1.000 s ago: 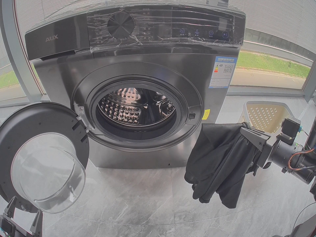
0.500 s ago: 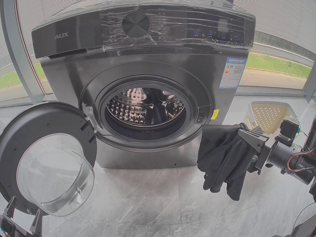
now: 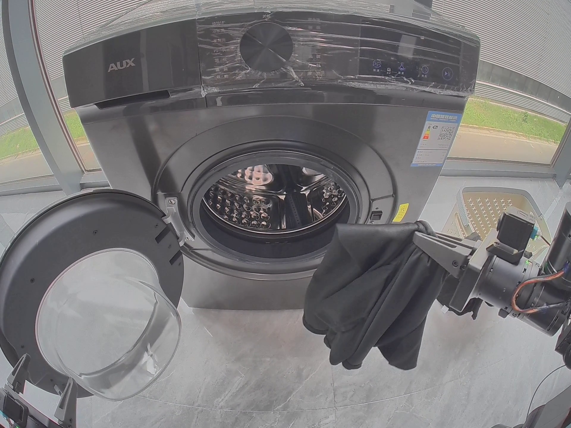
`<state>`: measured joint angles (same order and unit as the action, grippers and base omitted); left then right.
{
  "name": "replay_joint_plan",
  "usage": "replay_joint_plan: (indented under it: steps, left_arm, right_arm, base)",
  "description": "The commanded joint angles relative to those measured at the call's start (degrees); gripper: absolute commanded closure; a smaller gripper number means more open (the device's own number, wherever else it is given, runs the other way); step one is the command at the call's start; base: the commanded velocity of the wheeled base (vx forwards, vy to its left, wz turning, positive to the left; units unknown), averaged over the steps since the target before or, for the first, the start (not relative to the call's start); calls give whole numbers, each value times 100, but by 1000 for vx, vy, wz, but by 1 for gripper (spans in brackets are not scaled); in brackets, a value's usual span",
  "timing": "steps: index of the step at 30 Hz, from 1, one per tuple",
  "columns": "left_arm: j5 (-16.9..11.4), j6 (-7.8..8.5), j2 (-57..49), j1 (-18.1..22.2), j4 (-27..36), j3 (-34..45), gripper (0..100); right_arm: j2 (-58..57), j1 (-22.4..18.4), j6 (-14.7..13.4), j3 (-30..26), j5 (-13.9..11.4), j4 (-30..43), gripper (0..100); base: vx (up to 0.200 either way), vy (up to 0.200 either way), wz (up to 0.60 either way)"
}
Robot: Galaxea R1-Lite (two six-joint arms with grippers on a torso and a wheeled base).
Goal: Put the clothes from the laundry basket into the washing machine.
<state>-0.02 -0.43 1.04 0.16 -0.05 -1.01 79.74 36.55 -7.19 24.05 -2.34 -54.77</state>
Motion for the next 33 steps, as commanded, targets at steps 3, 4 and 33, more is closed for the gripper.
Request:
replay_joint_plan:
  steps: [3, 4, 33]
  left_arm:
    - [-50, 25, -104, 2, -4, 101, 0]
    - [-50, 25, -104, 2, -4, 101, 0]
    - [-2538, 508, 3122, -51, -830, -962, 0]
  right_arm:
    - [622, 344, -186, 65, 49, -447, 100]
    - [631, 344, -195, 65, 49, -455, 100]
    - [1870, 775, -204, 996, 533, -886, 100]
  base:
    - [0, 0, 0]
    - [0, 0, 0]
    - [0, 0, 0]
